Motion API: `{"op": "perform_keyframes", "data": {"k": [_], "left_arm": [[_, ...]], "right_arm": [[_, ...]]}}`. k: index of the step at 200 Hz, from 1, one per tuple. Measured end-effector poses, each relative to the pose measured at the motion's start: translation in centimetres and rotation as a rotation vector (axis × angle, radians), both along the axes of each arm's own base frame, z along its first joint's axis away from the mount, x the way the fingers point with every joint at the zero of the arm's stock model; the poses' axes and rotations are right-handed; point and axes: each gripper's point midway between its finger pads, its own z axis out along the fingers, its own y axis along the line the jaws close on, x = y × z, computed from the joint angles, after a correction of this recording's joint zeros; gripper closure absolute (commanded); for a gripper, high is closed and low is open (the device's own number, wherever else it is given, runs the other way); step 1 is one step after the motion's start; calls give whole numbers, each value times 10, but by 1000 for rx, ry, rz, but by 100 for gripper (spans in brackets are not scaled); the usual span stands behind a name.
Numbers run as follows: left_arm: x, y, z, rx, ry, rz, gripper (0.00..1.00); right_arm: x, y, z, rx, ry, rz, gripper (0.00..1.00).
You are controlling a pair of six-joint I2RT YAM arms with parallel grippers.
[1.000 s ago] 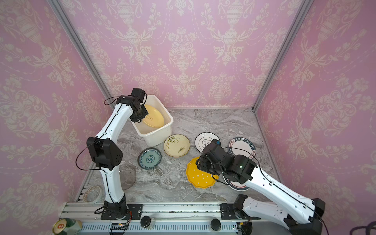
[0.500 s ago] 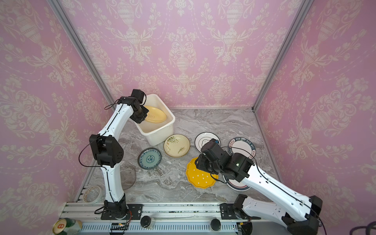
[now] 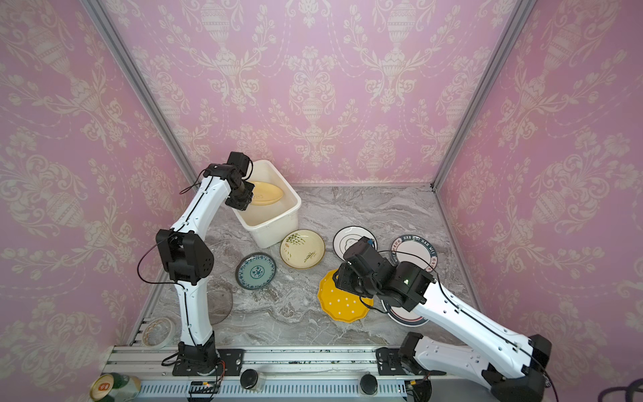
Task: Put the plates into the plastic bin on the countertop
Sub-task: 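Lower the yellow plate flat into the bin and open the left gripper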
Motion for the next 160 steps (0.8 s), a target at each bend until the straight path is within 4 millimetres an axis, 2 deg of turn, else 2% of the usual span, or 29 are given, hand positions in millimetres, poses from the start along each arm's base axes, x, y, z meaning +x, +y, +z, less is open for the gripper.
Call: {"op": "perform_keyframes", "data": {"k": [78,160], "left_arm": [[5,-7,-1,-49,-26,130,100],[20,-24,-25,-82,-15,194,98]], "right_arm": [[2,4,0,8,1,4,53],[2,4,-1,8,1,4,53]]}}
